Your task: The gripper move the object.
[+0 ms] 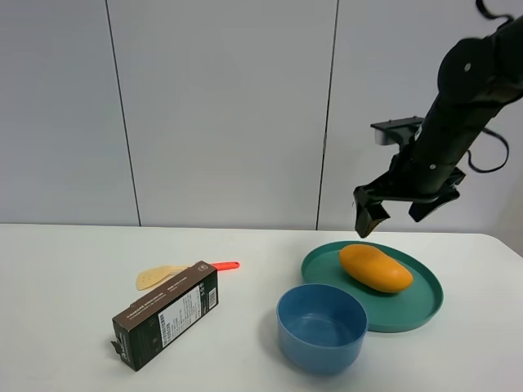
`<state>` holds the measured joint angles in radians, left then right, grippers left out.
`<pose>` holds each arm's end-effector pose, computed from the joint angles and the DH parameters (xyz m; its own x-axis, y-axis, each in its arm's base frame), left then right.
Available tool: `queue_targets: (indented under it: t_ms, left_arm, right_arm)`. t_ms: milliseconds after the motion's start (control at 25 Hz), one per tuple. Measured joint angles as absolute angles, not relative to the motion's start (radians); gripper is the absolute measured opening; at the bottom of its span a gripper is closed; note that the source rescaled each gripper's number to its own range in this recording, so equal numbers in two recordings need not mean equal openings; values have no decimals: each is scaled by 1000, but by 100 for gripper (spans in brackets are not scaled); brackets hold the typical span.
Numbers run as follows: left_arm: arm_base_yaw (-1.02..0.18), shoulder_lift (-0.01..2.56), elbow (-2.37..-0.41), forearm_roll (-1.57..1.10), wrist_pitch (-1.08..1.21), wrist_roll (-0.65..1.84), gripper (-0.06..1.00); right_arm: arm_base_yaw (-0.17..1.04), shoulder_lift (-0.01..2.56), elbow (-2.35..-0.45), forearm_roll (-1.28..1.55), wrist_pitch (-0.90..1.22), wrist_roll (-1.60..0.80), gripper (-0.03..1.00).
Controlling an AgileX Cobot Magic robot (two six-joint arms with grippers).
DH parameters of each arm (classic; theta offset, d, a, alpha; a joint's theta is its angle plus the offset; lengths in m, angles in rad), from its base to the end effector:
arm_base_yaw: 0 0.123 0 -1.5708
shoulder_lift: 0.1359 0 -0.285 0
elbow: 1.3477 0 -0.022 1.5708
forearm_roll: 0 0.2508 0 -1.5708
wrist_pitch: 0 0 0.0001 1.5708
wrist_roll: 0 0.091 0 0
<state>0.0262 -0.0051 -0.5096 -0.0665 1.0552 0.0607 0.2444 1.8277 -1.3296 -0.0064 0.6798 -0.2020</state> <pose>-0.0065 -0.0054 0.2805 -0.4360 0.0164 -0.8998 0.0380 0.9993 -0.0002 0.3783 0.0940 0.2255 -0.7929 -0.4095 -0.4513 -0.4119 0.9059 -0.0984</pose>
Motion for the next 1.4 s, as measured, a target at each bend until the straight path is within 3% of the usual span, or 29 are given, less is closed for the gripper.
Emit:
queue_targets:
  t_ms: [480,1120,1400]
  left_arm:
    - [26,-5,-510,-66,1055,61,100]
    - [26,-5,-510,-66,1055,61,100]
    - [26,-5,-510,-66,1055,61,100]
  right_arm:
    - [243,1534,-1330,-11,1160,-217,93]
    - [31,1283,-1330,-118,1220,-168,93]
    - [18,1135,-1292,-130,1219,-101,93]
